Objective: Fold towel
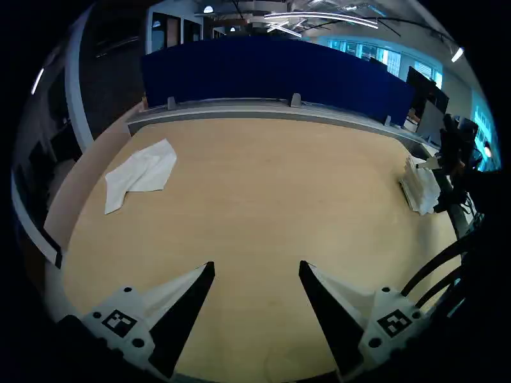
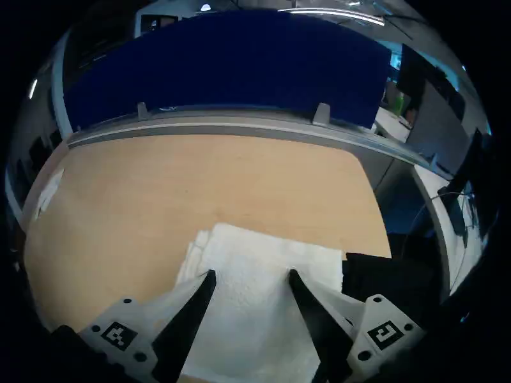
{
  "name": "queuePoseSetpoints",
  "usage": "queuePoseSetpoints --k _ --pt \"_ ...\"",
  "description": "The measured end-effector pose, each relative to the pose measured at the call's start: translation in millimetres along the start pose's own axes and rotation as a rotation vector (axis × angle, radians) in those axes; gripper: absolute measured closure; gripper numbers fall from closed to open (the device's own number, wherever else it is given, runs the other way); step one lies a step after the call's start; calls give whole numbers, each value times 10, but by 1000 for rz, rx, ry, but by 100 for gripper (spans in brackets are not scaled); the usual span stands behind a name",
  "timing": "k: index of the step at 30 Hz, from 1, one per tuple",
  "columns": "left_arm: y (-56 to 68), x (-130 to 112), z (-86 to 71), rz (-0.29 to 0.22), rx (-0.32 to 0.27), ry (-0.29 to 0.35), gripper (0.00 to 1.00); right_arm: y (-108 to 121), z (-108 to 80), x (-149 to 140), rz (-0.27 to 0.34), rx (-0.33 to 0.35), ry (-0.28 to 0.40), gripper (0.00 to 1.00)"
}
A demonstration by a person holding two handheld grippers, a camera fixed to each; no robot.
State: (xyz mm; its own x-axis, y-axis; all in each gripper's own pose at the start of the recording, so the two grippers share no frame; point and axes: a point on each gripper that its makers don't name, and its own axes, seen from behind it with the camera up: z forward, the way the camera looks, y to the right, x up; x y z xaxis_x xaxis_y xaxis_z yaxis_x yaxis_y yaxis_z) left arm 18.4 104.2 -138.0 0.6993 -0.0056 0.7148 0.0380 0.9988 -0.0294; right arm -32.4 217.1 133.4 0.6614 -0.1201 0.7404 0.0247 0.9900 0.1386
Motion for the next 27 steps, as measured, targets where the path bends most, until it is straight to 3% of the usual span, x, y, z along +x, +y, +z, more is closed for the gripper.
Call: queuePoseSetpoints --k 5,11,17,27 --pt "23 22 10 0 -7 4 2 13 -173 145 -9 -11 45 11" --pt "40 68 27 -5 -20 18 2 -141 -535 257 -26 -9 108 11" --pt "58 138 30 -5 -40 38 2 -469 -928 318 -29 3 188 11" --pt "40 280 28 12 -80 80 2 -1175 -1688 468 23 26 403 11"
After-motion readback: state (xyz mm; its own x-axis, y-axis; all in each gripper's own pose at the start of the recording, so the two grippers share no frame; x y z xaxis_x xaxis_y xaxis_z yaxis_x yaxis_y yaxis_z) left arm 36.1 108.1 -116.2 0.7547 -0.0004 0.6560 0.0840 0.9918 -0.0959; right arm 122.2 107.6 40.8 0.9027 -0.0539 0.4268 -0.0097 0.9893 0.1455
